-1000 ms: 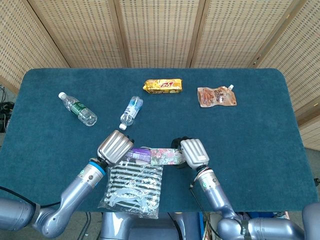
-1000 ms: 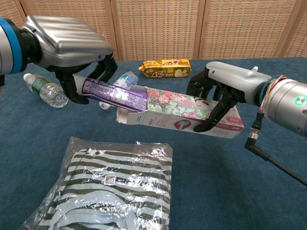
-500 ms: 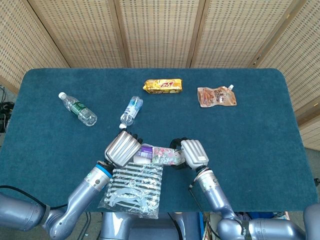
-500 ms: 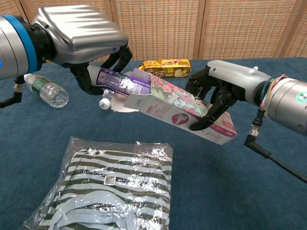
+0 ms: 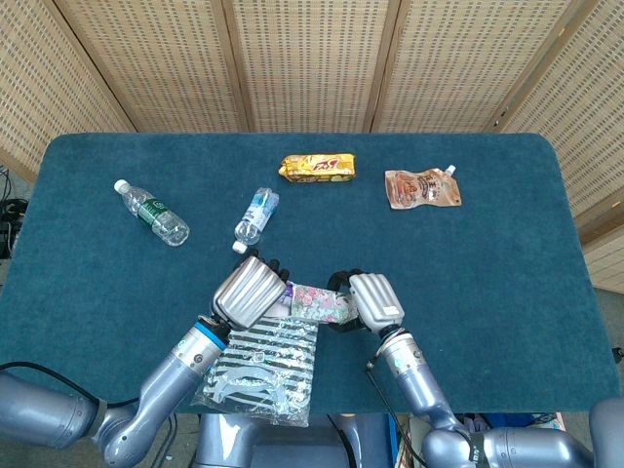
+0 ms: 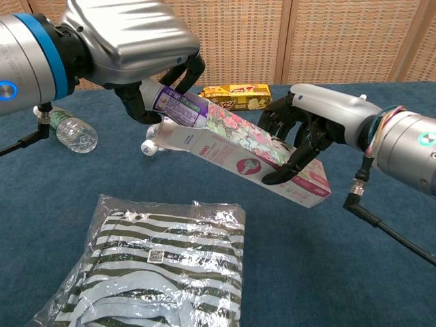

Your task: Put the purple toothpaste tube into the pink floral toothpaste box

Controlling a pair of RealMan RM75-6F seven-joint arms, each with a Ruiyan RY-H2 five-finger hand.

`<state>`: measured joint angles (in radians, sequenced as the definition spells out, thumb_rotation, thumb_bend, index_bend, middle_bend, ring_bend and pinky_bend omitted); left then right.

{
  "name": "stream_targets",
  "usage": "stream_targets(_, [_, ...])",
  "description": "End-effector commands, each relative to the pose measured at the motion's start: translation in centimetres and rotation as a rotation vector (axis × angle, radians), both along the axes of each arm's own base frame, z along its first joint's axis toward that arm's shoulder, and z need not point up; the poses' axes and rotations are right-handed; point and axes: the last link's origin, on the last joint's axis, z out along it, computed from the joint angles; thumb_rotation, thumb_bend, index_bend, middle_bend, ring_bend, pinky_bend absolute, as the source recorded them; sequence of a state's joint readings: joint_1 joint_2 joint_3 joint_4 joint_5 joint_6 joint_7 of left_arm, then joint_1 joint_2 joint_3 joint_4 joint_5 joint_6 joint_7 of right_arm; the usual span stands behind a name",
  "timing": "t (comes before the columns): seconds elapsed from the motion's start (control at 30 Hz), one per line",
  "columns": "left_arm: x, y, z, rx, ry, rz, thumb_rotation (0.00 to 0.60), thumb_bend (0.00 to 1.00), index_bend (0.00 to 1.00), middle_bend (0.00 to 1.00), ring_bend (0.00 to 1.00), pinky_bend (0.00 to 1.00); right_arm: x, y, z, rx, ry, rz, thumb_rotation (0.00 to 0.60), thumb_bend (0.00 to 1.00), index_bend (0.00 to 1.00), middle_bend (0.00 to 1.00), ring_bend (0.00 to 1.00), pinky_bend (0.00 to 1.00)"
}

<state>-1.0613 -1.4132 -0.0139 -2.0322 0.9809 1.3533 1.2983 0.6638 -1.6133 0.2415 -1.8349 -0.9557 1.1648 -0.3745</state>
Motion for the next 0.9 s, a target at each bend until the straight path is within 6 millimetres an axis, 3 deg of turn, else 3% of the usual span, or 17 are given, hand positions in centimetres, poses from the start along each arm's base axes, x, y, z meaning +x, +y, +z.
stream_targets(0.03, [0.5, 0.0, 0.1, 0.025, 0.001, -0.044, 0.600, 0.40, 0.85, 0.60, 0.53, 0.57, 0.1, -0.1, 0.1, -0.002, -0.020, -0.007, 0.600, 0.09, 0.57, 0.46, 0.38, 0.45])
stream_targets(0.17, [0.7, 0.0, 0.5, 0.043, -0.003, -0.072, 0.600, 0.40, 0.74, 0.49, 0.43, 0.50, 0.0, -0.1, 0.2, -0.013, -0.038, -0.009, 0.600, 0.09, 0.57, 0.46, 0.38, 0.45])
stream_targets(0.33, [0.6, 0.2, 1.3, 0.088, 0.019, -0.102, 0.600, 0.40, 0.50, 0.24, 0.23, 0.34, -0.3, -0.4, 0.7, -0.031, -0.066, -0.025, 0.600, 0.09, 0.57, 0.46, 0.38, 0.45])
stream_targets(0.53, [0.4, 0.5, 1.9, 0.121, 0.027, -0.114, 0.600, 0.40, 0.25, 0.06, 0.09, 0.21, -0.9, -0.7, 1.3, -0.051, -0.102, -0.051, 0.600, 0.09, 0.57, 0.46, 0.38, 0.45])
stream_targets(0.63, [0.2, 0.6, 2.2, 0.130, 0.020, -0.113, 0.600, 0.39, 0.19, 0.00, 0.01, 0.14, -1.5, -1.0, 1.8, -0.063, -0.126, -0.074, 0.600, 0.09, 0.57, 0.46, 0.38, 0.45])
stream_targets(0.9, [0.3, 0.9, 2.6, 0.146, -0.003, -0.124, 0.600, 0.38, 0.12, 0.00, 0.00, 0.09, -2.8, -1.3, 2.6, -0.075, -0.218, -0.133, 0.600, 0.09, 0.57, 0.46, 0.38, 0.45])
